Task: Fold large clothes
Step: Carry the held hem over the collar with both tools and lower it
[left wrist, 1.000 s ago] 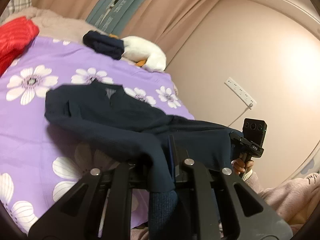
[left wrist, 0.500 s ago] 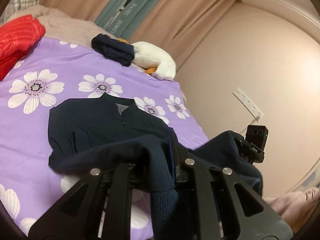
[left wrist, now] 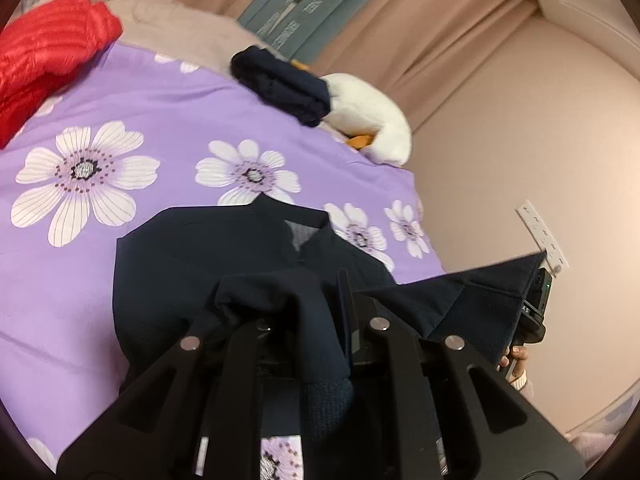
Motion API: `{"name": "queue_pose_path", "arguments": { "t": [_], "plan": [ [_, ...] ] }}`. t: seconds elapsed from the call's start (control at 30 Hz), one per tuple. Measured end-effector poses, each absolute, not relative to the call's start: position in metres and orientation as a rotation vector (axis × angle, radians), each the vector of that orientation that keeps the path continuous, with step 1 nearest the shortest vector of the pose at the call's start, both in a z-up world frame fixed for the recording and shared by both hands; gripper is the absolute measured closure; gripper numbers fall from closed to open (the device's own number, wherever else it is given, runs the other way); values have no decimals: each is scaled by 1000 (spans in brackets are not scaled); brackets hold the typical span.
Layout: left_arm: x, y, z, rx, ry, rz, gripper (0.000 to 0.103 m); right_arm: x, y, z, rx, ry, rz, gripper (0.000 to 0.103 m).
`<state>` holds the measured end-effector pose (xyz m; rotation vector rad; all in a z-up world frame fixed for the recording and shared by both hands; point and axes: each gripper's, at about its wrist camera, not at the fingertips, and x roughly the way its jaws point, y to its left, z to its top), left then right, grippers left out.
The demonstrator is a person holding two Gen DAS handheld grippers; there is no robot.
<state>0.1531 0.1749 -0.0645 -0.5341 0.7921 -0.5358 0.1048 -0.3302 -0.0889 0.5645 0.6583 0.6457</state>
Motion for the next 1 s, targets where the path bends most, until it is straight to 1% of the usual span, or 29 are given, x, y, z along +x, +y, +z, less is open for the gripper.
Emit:
{"name": "queue_pose_path", "arguments": {
  "t": [0.23,0.43,0.63,1.0],
  "plan": [
    [206,183,-103,-590,880,-466,89,151,-342,-122,618,729,532,92],
    [243,189,-150,-652,963,-405,89,181,-349,-157,647,803,453,92],
    [263,196,-187,-726,1021,-369,88,199,-356,-192,684,875,412,92],
    [312,193,-211,-723,1089,-313,87,237,-358,-206,713,931,365,92]
  ]
}}
